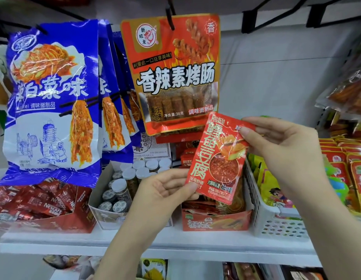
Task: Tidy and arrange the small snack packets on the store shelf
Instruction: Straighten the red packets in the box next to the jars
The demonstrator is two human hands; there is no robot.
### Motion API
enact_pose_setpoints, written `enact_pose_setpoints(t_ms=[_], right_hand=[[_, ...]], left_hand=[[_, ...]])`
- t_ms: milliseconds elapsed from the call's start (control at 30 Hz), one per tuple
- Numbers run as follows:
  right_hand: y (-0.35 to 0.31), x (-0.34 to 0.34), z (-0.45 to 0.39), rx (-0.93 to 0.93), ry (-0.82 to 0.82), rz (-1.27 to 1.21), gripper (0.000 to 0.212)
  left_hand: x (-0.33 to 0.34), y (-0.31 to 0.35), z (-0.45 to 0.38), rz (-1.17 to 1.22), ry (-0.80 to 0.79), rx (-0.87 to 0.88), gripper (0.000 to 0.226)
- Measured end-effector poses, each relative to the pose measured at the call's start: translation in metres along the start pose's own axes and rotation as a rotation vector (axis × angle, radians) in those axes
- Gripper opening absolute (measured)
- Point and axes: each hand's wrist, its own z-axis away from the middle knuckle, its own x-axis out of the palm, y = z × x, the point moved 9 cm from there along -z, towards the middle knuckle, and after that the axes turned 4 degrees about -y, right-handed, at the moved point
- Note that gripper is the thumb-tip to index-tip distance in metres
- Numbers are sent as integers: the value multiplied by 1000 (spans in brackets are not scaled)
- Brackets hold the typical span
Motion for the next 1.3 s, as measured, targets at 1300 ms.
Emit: enact_pose_setpoints(t_ms=[1300], right_hand=[[20, 38, 17, 223, -193, -360, 19]], left_hand=[[16, 8, 1, -6, 155, 55, 25]])
